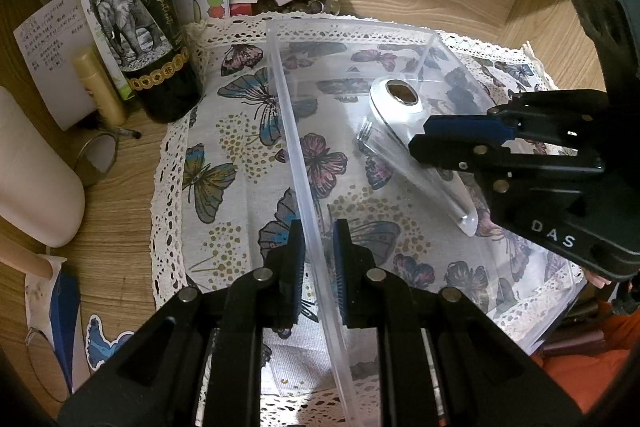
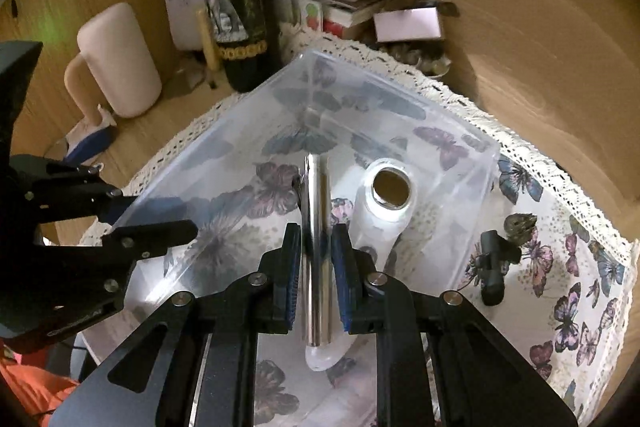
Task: Organize rigid objects
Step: 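Lower the silver cylinder into the clear box beside the white device and release, then grasp the black-and-gold box with the right gripper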
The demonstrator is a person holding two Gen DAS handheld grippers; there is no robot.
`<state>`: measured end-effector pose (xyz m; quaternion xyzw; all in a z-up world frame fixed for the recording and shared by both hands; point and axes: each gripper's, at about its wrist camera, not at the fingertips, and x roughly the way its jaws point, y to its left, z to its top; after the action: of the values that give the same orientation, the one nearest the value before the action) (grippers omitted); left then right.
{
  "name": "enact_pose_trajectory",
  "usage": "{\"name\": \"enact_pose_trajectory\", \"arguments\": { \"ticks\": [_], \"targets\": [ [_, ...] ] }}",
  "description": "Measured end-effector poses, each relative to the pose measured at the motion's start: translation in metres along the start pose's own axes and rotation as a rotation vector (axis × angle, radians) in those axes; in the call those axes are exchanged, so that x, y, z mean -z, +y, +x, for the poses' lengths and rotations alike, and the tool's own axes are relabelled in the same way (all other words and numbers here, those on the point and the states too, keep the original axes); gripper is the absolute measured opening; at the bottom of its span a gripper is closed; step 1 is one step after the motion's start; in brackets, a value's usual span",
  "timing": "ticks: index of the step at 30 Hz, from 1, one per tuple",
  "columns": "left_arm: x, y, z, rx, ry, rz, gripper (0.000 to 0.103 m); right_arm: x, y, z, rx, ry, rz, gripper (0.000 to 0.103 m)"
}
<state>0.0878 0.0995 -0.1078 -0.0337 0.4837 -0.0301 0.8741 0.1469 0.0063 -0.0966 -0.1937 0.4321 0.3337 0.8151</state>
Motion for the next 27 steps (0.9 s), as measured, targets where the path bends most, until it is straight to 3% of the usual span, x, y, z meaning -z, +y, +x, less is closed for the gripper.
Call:
{"name": "enact_pose_trajectory", "arguments": {
  "ticks": [9,14,21,27],
  "targets": [
    [-0.001,-0.002,0.001,-0.006,0.004,0.003,0.014,-0.001,-0.009,-0.016,-0.004,-0.039,0.030,0.016],
    [-0.001,-0.002,0.001,-0.007,0.007,0.003,0.014,0.001,-0.023,-0.036,0.023,-0.090,0.062,0.021],
    [-0.002,-0.002,0.001,-0.010,0.012,0.005,0.014,0.015,-0.056,-0.068,0.099,-0.152,0.135,0.030],
    [-0.002,-0.003,0.001,-0.019,0.014,0.008,0.014,0.033,-0.086,-0.078,0.172,-0.143,0.204,0.034]
  ]
}}
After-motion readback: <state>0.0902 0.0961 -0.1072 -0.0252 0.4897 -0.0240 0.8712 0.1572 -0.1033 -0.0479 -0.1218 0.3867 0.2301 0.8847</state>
